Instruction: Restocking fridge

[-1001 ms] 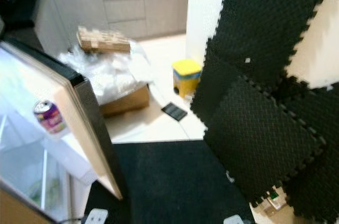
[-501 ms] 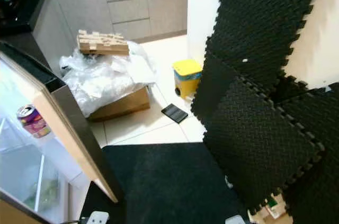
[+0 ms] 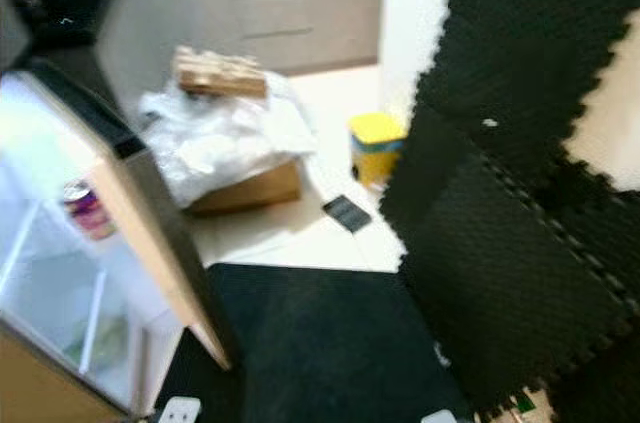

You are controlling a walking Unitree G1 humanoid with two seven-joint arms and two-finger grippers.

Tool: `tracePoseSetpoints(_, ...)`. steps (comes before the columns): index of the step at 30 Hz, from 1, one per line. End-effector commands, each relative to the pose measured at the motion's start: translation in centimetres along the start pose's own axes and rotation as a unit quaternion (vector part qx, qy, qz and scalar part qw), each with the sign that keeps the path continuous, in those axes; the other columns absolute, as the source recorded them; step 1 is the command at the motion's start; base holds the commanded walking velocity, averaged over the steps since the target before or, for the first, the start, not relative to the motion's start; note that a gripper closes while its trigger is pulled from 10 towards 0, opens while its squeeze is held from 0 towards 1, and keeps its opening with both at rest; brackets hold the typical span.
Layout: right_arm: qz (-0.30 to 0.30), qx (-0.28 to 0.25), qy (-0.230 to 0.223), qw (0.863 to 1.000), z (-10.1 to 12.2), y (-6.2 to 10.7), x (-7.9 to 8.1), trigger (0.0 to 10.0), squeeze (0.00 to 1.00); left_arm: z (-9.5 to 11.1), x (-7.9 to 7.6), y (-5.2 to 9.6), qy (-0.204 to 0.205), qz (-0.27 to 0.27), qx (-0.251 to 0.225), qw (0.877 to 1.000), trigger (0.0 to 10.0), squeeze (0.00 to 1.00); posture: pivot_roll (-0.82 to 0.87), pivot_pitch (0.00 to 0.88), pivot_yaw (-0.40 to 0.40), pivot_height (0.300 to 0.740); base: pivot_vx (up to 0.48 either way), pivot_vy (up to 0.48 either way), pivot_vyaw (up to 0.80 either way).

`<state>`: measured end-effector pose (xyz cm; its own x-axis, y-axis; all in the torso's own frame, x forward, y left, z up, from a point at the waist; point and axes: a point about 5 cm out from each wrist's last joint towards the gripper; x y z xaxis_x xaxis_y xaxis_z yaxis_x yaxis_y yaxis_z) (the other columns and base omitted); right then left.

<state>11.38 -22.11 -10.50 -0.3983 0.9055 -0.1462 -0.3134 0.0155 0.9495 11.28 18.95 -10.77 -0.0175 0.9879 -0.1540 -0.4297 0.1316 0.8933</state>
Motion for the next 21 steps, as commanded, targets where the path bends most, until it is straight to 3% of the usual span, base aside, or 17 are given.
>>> tracePoseSetpoints(1,0.015,-0.007,0.007,1.000,0.29,-0.10,0.67,10.0,0.00,-1.47,0.14,0.24,0.006,0.004,0.028,1.000,10.0,0.00,-0.04,0.000,-0.006,0.740,0.000,0.000,0.79)
tracePoseSetpoints(21,0.029,-0.016,0.021,0.999,0.69,-0.15,1.02,10.0,0.00,-1.29,0.08,0.19,-0.004,0.005,0.027,1.000,10.0,0.00,-0.04,0.000,-0.002,0.740,0.000,0.000,0.78)
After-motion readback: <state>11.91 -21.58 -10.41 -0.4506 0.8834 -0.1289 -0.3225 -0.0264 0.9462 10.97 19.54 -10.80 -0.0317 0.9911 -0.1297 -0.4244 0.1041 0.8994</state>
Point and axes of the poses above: a point about 5 cm out from each wrist's last joint towards the gripper, its own y axis pointing back from the gripper into the wrist, its own z axis along the axis of the wrist's last joint, x = y × z, and after that the axes turned 7 degrees about y, right-handed
